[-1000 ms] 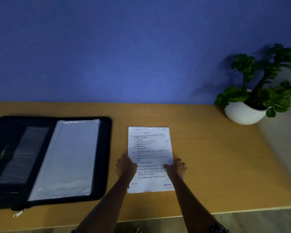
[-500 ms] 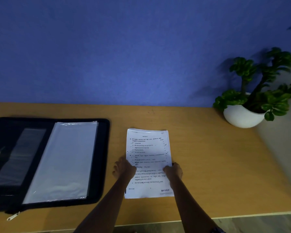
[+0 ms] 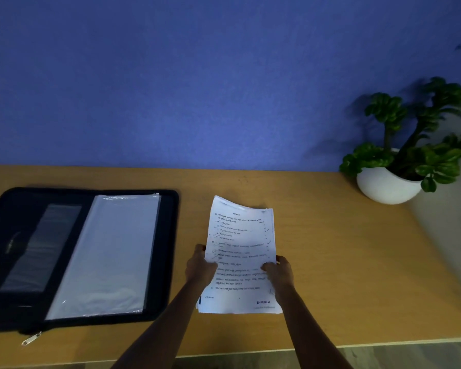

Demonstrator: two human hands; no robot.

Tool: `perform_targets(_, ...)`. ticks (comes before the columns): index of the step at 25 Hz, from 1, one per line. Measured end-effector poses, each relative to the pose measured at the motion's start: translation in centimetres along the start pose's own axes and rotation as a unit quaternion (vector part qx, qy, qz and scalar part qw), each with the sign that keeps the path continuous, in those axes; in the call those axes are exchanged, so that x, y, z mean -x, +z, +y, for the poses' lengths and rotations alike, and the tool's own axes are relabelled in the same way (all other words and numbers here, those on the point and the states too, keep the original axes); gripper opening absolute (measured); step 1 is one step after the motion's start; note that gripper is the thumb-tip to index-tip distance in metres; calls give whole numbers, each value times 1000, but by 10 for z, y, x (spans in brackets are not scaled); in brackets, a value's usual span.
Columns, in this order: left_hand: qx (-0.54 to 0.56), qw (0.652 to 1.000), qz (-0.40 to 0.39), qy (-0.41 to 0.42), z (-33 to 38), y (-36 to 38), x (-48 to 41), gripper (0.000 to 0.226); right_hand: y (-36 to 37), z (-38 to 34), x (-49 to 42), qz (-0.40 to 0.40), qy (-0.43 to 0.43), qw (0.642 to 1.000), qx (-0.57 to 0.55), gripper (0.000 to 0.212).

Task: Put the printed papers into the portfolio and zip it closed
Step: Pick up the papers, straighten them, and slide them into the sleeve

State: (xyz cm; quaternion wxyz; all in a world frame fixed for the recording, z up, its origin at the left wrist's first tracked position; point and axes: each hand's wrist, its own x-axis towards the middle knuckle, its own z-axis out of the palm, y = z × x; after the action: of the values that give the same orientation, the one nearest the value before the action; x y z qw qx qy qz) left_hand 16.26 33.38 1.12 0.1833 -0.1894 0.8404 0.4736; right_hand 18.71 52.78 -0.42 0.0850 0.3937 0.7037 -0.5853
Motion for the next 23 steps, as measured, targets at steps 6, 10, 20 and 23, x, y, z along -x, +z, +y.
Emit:
perform_targets(6,126,990,9,64,-3,-22,2,38,-11,-17,10,-107,-83,987,-91,27)
perform_targets(10,200,975,0,96,6,-32,10,40,-15,-36,19,-135,-197,969,-66,29)
perform_targets(20,188,965,-23,182,10,-46,29,46,-23,-27,30,-118,-284,947,-91,25)
perform_targets(23,162,965,-4,206,12,-44,32,43,-25,-26,34,-122,-290,942,-118,28)
